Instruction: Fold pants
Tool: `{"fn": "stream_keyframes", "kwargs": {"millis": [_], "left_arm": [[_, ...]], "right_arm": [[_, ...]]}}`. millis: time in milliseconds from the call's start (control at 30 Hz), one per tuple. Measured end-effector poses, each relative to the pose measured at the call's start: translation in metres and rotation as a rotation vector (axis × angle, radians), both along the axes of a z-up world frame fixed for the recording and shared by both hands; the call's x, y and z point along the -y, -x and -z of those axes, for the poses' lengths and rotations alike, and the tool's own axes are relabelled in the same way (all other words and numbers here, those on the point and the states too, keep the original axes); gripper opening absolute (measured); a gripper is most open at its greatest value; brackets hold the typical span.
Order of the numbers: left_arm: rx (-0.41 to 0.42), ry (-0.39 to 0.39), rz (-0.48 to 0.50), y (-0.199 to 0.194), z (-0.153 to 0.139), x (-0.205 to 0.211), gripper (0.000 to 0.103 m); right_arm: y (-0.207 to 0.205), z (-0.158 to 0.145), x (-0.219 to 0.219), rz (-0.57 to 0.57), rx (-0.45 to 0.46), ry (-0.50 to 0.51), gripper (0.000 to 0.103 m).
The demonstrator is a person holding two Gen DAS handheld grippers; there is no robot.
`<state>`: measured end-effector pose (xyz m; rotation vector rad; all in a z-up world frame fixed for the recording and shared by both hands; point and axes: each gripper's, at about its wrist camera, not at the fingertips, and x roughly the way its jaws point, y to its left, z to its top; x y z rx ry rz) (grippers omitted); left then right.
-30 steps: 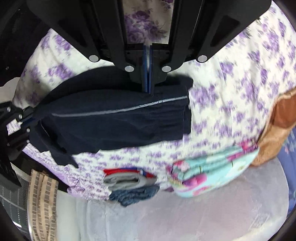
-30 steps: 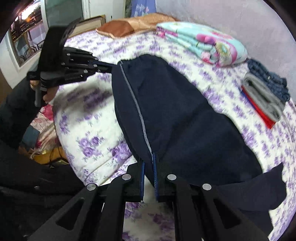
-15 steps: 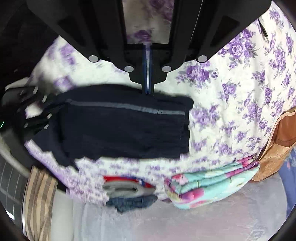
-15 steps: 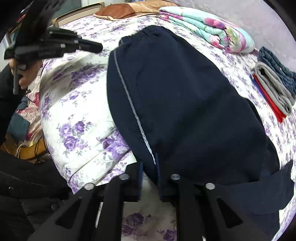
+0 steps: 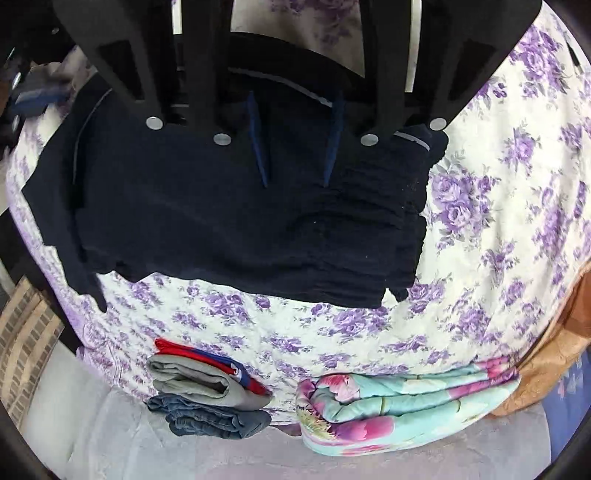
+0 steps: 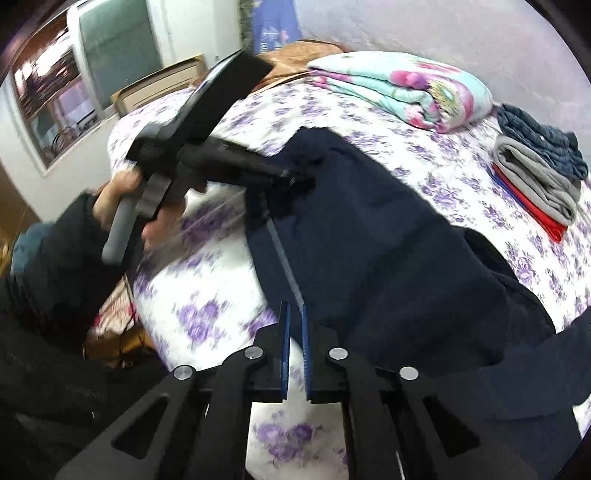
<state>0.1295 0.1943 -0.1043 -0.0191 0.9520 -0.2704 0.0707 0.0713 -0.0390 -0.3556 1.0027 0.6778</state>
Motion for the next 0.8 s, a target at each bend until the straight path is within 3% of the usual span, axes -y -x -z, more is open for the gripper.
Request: {"fn": "stream_keyframes", "kwargs": {"millis": [100, 267, 333, 400, 433, 467, 600, 667, 733, 800], "left_arm": [[-0.001, -0.018, -0.012, -0.001, 0.003, 0.001, 0.029], [0.006, 0.017, -0.026, 0.000, 0.007, -0.004, 0.029], [0.009, 0.033, -0.023, 0.001, 0.008, -0.006, 0.029], [0.003, 0.042, -0.024, 0.000, 0.009, -0.008, 0.028], [0.001, 0.041, -0.025, 0.000, 0.011, -0.009, 0.028], [0.001, 0.042, -0.029, -0.002, 0.013, -0.009, 0.028], [0.016, 0.048, -0.031, -0.003, 0.012, -0.009, 0.028], [0.033, 0.025, -0.029, 0.000, 0.010, -0.006, 0.028], [0.049, 0.004, -0.023, 0.003, 0.009, -0.004, 0.028], [0.056, 0.016, -0.024, 0.002, 0.010, -0.005, 0.028]], "right_arm": [[-0.036, -0.002, -0.013, 0.059, -0.026, -0.004, 0.008], [-0.108, 0.014, -0.041, 0.136, -0.072, -0.013, 0.008], [-0.135, 0.030, -0.052, 0.170, -0.102, 0.009, 0.008], [-0.157, 0.060, -0.057, 0.209, -0.210, 0.045, 0.007], [-0.163, 0.074, -0.059, 0.223, -0.246, 0.048, 0.006], [-0.163, 0.076, -0.059, 0.225, -0.225, 0.041, 0.005], [-0.152, 0.064, -0.062, 0.185, -0.195, 0.089, 0.009], [-0.145, 0.046, -0.046, 0.197, -0.199, 0.078, 0.034], [-0.140, 0.019, -0.015, 0.203, -0.164, 0.065, 0.048], [-0.141, -0.004, 0.030, 0.287, -0.106, 0.128, 0.051]]}}
